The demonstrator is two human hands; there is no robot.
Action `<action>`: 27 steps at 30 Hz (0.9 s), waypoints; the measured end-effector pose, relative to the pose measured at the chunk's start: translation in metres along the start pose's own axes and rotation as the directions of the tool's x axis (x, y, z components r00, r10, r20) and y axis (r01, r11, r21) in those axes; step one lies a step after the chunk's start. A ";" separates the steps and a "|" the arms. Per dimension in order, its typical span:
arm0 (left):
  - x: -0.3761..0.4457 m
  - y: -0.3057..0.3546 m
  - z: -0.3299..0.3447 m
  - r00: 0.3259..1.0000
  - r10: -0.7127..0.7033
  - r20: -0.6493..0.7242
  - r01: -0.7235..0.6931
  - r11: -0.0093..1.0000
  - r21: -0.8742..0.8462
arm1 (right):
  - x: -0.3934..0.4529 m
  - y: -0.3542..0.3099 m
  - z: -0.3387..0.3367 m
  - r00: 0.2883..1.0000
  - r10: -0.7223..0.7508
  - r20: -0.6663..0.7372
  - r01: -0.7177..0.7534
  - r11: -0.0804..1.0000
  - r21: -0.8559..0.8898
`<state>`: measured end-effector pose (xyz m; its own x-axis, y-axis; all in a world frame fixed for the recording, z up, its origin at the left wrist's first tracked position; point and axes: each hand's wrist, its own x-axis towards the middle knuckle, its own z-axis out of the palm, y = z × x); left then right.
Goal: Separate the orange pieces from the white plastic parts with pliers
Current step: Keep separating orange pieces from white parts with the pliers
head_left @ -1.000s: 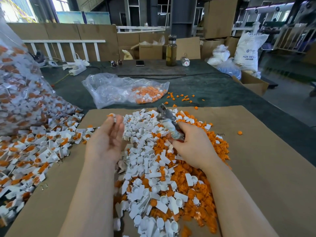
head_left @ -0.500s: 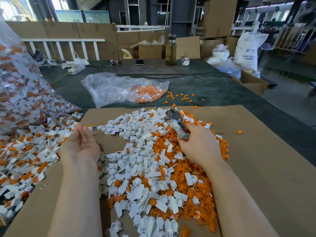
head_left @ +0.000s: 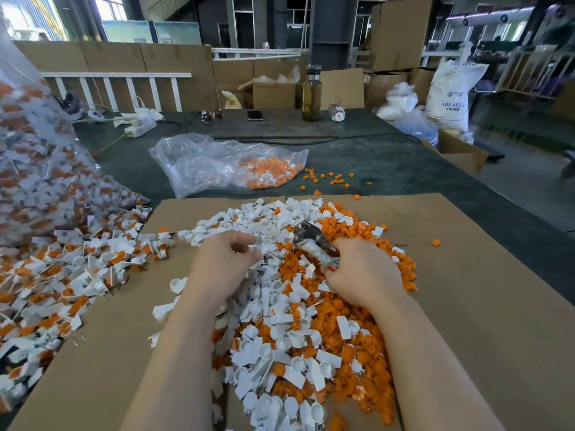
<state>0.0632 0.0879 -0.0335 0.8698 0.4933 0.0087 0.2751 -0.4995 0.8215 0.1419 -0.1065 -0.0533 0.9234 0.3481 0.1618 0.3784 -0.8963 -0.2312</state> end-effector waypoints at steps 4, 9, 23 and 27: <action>0.005 -0.001 0.013 0.992 0.118 0.034 -0.123 0.948 0.293 | 0.001 -0.001 0.001 1.000 -0.001 0.009 0.001 1.000 0.013; 0.003 0.000 0.020 0.979 0.195 0.054 -0.201 0.905 0.375 | 0.002 -0.003 0.001 0.999 -0.023 0.036 0.022 0.999 0.031; 0.007 0.000 0.022 0.968 0.248 -0.044 -0.210 0.891 0.402 | 0.000 -0.008 0.001 0.999 -0.039 -0.015 0.039 0.999 0.034; 0.007 0.001 0.021 0.974 0.223 -0.029 -0.192 0.894 0.405 | -0.002 -0.008 -0.001 0.997 -0.052 -0.049 0.055 0.997 0.059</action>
<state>0.0777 0.0762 -0.0446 0.8971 0.3898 0.2079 0.2443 -0.8298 0.5017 0.1371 -0.1000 -0.0509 0.8983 0.3799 0.2208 0.4314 -0.8581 -0.2785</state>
